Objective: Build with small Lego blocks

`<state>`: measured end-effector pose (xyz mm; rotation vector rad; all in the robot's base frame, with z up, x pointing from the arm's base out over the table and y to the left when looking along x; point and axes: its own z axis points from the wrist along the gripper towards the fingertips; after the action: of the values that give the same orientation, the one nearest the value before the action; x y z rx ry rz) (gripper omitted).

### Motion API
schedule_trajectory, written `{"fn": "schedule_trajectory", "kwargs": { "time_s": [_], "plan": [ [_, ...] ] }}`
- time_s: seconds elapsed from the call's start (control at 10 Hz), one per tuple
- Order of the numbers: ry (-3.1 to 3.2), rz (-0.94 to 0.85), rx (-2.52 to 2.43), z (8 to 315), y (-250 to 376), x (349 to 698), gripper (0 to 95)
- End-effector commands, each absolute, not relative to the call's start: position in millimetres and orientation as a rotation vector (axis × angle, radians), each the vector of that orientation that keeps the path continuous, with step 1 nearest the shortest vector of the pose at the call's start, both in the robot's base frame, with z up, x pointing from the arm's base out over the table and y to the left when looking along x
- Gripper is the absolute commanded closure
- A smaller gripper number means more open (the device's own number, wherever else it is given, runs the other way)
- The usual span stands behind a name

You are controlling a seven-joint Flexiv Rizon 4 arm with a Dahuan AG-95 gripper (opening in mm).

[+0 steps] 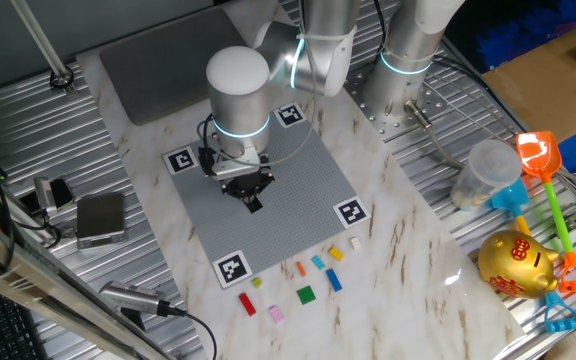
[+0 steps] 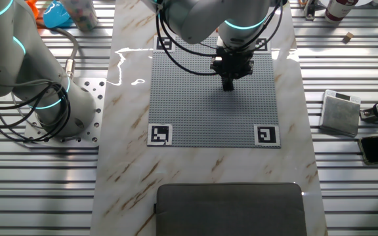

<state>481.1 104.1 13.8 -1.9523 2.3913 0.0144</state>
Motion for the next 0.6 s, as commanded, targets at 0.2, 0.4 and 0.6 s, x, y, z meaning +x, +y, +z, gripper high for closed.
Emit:
{"fn": "schedule_trajectory", "kwargs": {
  "time_s": [0.2, 0.4, 0.6],
  "plan": [
    [2.393, 0.016, -1.947, 8.8, 103.4, 481.3, 95.0],
    [2.397, 0.016, -1.942, 8.4, 103.3, 481.3, 95.0],
    [2.399, 0.026, -1.933, 8.3, 103.6, 481.3, 95.0]
  ]
}}
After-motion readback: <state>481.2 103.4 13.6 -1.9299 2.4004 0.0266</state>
